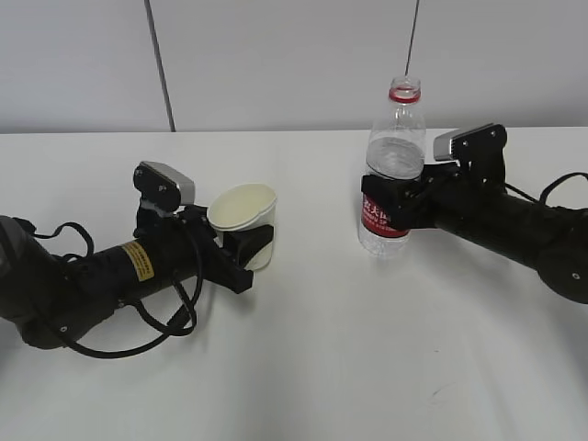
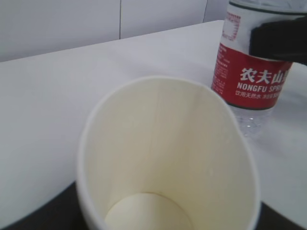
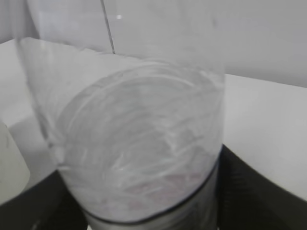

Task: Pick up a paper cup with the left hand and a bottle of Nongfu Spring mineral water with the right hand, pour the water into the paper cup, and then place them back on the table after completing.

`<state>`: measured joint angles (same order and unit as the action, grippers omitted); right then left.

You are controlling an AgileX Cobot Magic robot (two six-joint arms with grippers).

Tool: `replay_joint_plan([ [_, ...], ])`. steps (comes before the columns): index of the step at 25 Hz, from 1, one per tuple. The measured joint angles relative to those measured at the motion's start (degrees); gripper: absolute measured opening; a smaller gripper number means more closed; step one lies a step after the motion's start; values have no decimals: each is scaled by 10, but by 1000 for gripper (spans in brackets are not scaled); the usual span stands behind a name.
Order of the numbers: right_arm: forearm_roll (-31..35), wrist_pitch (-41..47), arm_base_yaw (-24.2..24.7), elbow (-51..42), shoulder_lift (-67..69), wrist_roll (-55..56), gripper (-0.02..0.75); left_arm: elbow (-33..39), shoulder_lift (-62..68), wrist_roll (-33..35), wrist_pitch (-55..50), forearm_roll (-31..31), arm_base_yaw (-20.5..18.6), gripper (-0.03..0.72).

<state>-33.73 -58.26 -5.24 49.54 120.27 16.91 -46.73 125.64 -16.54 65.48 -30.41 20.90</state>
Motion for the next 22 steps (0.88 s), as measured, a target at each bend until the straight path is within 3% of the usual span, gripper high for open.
replay_joint_plan([
  [14,-51,-1,0,0,-6,12,488,0,0,-1,0,-2,0,371],
  [22,-63,52,0,-2,-49,13,488,-16,0,-16,0,-48,0,371],
])
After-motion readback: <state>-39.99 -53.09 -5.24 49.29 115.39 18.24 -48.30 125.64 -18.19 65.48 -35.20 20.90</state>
